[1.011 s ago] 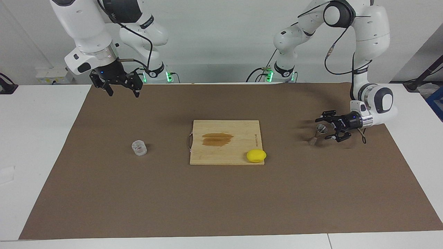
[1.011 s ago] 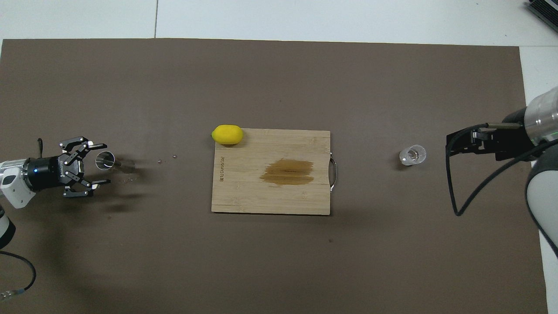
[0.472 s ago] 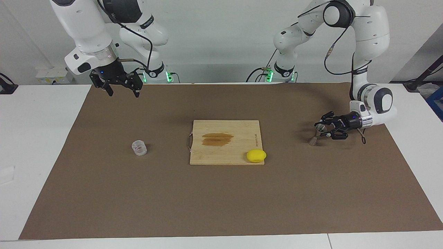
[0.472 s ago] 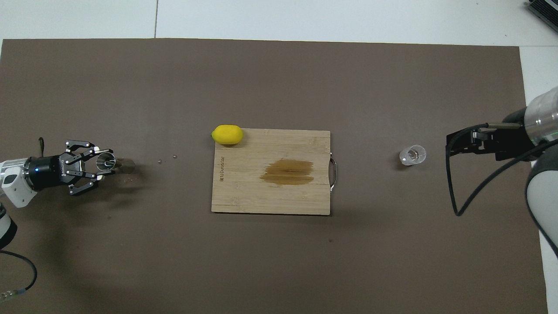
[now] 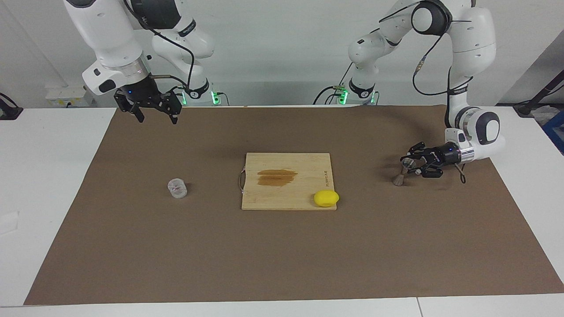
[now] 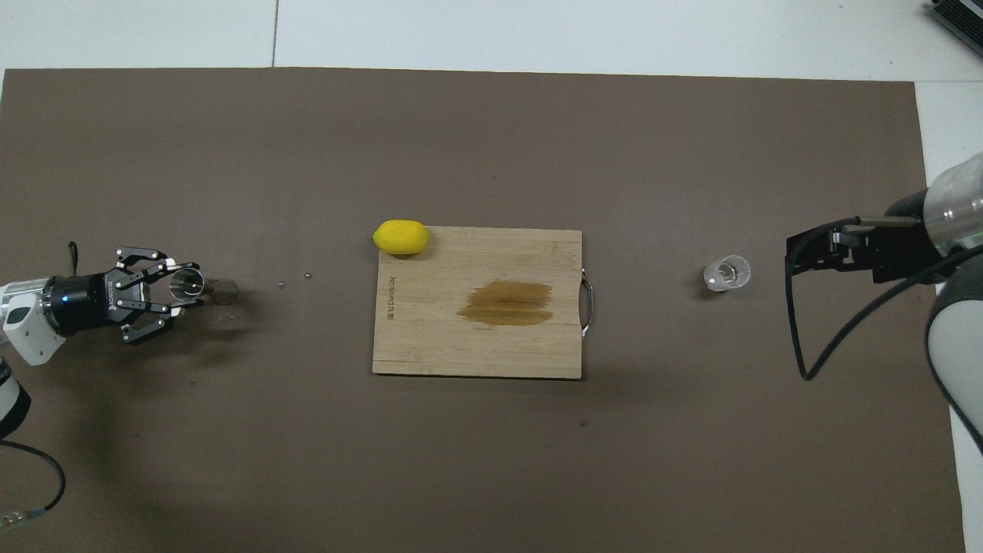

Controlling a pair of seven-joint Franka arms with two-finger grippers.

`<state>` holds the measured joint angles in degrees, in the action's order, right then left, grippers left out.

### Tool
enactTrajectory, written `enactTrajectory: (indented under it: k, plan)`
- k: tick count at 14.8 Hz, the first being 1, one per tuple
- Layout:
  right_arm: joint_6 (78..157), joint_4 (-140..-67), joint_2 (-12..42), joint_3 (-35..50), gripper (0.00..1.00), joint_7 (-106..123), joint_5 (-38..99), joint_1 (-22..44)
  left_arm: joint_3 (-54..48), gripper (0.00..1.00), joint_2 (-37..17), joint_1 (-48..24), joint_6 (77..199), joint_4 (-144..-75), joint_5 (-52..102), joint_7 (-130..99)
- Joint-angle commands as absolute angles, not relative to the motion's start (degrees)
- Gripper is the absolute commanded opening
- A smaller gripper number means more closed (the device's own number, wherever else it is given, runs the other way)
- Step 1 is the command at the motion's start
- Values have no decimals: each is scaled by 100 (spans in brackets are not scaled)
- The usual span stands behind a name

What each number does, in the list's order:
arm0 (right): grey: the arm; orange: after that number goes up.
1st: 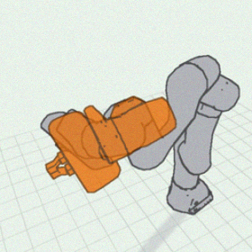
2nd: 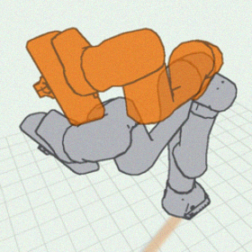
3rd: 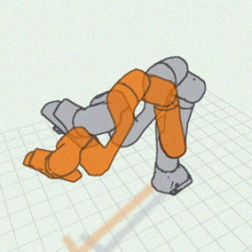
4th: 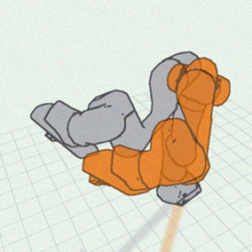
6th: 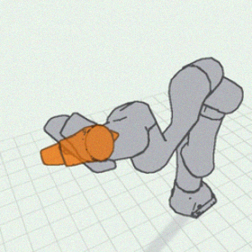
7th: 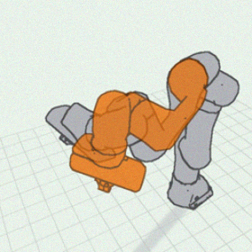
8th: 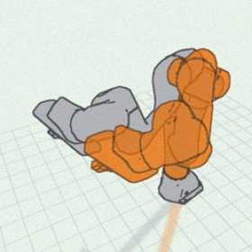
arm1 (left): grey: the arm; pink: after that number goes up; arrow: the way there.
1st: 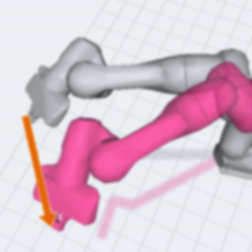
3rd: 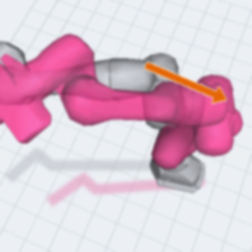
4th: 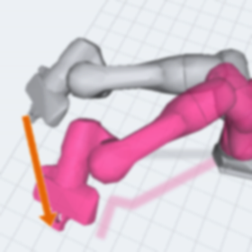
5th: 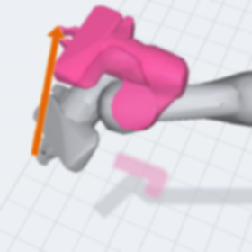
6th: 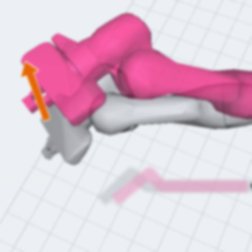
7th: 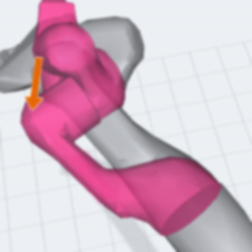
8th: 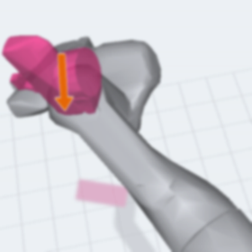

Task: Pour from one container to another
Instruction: 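Carry the metal cup with the left gripper onto the cutting board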

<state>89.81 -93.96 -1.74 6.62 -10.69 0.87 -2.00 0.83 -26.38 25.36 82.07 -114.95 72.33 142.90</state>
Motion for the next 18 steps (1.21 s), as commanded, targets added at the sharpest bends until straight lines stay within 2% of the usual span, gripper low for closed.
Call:
enactTrajectory:
  k: [1,4,7,14,18]
  plan:
    - [8930,-9519,-308,677,100,-949,202,-290,158,28,-2593,2443,7981,-11496,7479,14405]
    - [8930,-9519,-308,677,100,-949,202,-290,115,26,-2584,2356,7893,-11435,7611,14353]
    - [8930,-9519,-308,677,100,-949,202,-290,105,27,-2505,1970,7849,-11426,7769,14318]
    - [8930,-9519,-308,668,100,-949,202,-316,105,26,-2198,617,8120,-11593,8630,14010]
    - [8886,-9519,-316,668,100,-923,202,-308,105,26,-1830,-60,8699,-11987,9000,13791]
